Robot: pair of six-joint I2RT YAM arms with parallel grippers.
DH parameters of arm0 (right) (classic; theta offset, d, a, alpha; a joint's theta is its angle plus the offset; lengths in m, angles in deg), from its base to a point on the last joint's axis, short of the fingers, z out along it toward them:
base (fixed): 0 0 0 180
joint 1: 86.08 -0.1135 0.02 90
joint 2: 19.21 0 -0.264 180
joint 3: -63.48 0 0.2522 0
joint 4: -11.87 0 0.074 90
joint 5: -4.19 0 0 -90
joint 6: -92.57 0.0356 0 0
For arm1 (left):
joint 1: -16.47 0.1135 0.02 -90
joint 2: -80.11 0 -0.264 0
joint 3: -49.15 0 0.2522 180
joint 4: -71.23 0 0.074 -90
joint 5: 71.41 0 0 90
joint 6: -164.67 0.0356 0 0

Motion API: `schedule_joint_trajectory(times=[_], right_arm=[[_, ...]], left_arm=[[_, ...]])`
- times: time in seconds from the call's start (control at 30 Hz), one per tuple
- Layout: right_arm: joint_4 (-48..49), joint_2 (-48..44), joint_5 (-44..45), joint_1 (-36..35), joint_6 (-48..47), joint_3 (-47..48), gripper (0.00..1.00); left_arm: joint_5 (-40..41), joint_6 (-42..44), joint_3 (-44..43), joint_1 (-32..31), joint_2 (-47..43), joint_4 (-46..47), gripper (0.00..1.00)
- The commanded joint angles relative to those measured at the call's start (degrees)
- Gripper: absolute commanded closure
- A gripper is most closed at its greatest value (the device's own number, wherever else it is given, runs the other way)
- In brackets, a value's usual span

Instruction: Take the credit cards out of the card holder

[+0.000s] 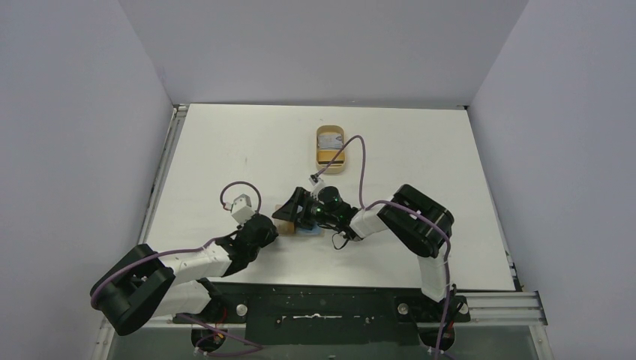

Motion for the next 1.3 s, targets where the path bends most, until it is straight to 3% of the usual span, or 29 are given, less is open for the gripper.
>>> schedule_joint_trajectory(times=[0.0, 1.27], right_arm=[[1.9, -4.0, -2.6, -0.2, -0.6, -0.8, 0.28], [4.0, -8.3, -4.3, 3.4, -0.5, -7.0, 0.32]], left_arm=[[-2.1, -0.3, -0.5, -0.3, -0.1, 1.7, 1.00], [-1.8, -0.2, -1.1, -0.3, 0.4, 0.8, 1.00]])
